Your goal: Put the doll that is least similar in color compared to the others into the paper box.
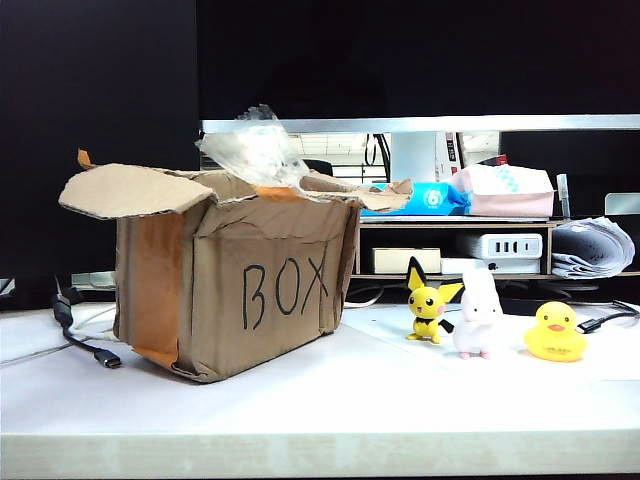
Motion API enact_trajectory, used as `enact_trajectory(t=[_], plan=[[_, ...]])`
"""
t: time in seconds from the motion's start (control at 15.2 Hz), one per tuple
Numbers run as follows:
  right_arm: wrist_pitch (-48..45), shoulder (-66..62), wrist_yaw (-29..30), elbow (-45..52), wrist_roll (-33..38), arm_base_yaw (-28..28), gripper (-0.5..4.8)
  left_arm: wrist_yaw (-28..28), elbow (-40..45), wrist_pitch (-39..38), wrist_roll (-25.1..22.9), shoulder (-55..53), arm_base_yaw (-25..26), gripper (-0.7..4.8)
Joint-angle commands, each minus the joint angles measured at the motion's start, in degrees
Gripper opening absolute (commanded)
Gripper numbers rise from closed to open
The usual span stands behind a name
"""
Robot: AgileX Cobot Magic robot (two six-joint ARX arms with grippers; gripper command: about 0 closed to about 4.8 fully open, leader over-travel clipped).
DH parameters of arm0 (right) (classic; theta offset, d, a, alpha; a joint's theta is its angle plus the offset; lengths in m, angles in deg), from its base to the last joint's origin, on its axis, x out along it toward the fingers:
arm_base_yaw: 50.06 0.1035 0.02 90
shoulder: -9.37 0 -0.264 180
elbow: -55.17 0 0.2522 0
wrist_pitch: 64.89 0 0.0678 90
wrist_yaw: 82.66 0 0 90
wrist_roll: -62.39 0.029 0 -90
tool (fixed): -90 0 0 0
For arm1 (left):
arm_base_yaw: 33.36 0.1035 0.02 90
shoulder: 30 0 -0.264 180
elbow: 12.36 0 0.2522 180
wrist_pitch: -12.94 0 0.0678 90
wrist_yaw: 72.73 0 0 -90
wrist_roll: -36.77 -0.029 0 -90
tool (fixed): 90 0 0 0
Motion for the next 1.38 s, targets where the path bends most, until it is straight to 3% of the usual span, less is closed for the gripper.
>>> enact_trajectory(t=[0.07, 0.59, 0.92, 1.18, 1.32, 1.38], plan=[[-0.8, 0.0, 0.0, 0.1, 0.1, 0.0, -0.06, 0.2, 0.0, 0.7, 0.0, 0.0, -8.0, -0.05], [-0.8, 0.0, 0.0, 0.1, 0.1, 0.0, -0.06, 0.2, 0.0, 0.7, 0.0, 0.0, -23.7, -0.05], [-3.1, 0.0, 0.0, 0.1, 0.4, 0.0, -0.06, 0.2, 0.0, 0.7, 0.0, 0.0, -23.9, -0.05], [-11.8, 0.0, 4.0, 0.1, 12.9, 0.1, -0.06, 0.2, 0.0, 0.7, 0.0, 0.0, -23.9, -0.05], [-12.4, 0.0, 6.3, 0.1, 15.3, 0.1, -0.06, 0.2, 0.0, 0.7, 0.0, 0.0, -23.9, -0.05], [-12.3, 0.0, 6.8, 0.0, 22.2, 0.1, -0.06, 0.2, 0.0, 0.7, 0.0, 0.0, -23.9, -0.05]])
